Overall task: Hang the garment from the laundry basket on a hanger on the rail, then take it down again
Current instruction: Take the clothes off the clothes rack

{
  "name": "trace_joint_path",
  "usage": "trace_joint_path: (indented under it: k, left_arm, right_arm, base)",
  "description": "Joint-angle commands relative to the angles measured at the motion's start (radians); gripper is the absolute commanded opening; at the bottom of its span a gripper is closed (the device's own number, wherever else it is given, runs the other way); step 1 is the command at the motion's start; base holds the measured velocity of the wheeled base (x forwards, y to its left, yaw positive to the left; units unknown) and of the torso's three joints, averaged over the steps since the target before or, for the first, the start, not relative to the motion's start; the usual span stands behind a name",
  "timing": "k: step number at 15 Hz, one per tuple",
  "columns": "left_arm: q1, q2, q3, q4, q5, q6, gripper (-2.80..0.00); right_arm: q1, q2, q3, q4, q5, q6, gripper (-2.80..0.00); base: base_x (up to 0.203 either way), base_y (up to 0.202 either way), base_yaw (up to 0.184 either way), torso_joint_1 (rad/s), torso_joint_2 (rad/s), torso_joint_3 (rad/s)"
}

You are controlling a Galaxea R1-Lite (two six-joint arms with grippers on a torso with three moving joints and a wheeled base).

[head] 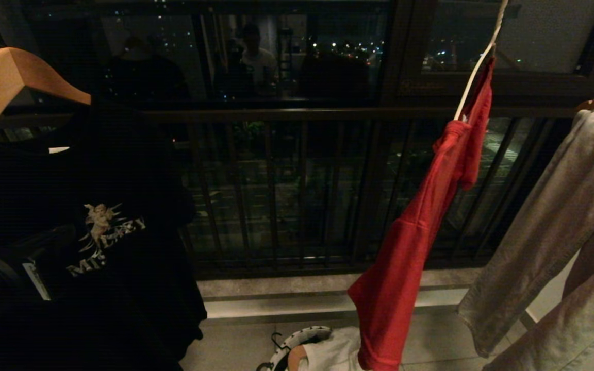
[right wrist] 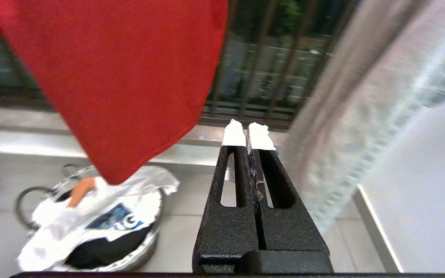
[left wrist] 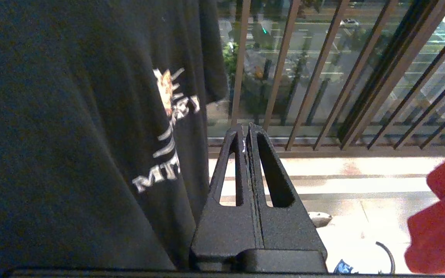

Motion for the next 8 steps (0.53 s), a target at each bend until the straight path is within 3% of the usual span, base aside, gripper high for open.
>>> trace_joint_path:
  k: [1, 8]
  left_arm:
    - [0.001, -0.01, 0.013, -0.003, 0.002, 0.0, -2.8]
    - [0.002, -0.198, 0.111, 0.0, 0.002, 0.003, -2.8]
  right_arm:
    - [0.0, 0.001, 0.019, 0.0, 0.034, -0.003, -2.8]
    - [0.0, 0.001, 0.036, -0.002, 0.04, 0.06, -2.8]
  base:
    - [0.0, 0.0, 0.0, 0.0, 0.0, 0.0]
    - [0.0, 0.0, 0.0, 0.0, 0.0, 0.0]
